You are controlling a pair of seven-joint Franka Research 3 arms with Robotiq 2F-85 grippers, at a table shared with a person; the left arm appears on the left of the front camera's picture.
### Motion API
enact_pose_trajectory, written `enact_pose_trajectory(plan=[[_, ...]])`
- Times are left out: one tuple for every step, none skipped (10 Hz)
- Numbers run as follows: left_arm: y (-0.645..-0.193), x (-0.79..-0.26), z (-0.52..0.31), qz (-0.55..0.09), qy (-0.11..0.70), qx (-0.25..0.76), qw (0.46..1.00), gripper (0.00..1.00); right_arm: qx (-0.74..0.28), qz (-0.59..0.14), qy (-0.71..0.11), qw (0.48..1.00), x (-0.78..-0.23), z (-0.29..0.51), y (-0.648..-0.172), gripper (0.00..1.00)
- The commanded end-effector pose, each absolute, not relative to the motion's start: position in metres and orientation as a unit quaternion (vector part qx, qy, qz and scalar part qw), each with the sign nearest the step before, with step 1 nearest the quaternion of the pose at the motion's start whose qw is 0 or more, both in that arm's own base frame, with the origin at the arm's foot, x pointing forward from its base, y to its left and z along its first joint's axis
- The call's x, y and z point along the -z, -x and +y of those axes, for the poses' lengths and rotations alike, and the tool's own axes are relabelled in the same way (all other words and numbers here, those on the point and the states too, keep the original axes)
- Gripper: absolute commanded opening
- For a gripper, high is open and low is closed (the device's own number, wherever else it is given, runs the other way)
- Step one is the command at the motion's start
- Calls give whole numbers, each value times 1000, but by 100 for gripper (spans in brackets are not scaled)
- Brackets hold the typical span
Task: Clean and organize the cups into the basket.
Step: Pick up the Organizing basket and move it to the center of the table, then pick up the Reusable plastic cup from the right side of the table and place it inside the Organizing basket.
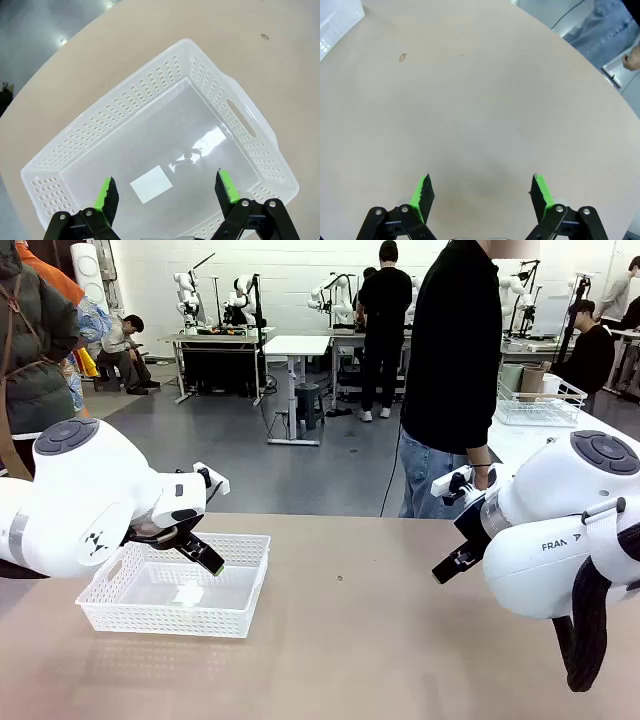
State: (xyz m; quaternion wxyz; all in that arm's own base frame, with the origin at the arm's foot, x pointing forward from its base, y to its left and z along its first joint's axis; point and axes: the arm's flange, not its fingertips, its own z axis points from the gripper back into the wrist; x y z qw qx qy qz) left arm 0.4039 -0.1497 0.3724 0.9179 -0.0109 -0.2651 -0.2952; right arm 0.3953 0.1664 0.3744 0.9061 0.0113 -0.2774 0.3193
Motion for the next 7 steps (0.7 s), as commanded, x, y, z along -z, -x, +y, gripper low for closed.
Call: enact_pose_trajectory(plan=[[-404, -372, -150, -265, 11, 295, 918, 100, -319, -277, -11, 906, -374, 166, -395, 100], [-404, -372, -150, -265, 11, 295, 918, 100, -319, -277, -11, 906, -374, 166, -395, 100], [-404, -372, -150, -265, 11, 295, 918, 100, -319, -277, -11, 906, -374, 166, -395, 100], [-404, -372, -150, -265, 11, 295, 918, 100, -319, -277, -11, 906, -374, 166, -395, 100], [-404, -372, -150, -265, 11, 295, 918, 100, -319, -277, -11, 906, -374, 166, -395, 100], [-404, -372, -150, -265, 11, 295, 918, 100, -319, -277, -11, 906, -374, 166, -395, 100], [-404, -372, -150, -265, 11, 295, 918, 100, -319, -277, -11, 906, -374, 166, -395, 100]])
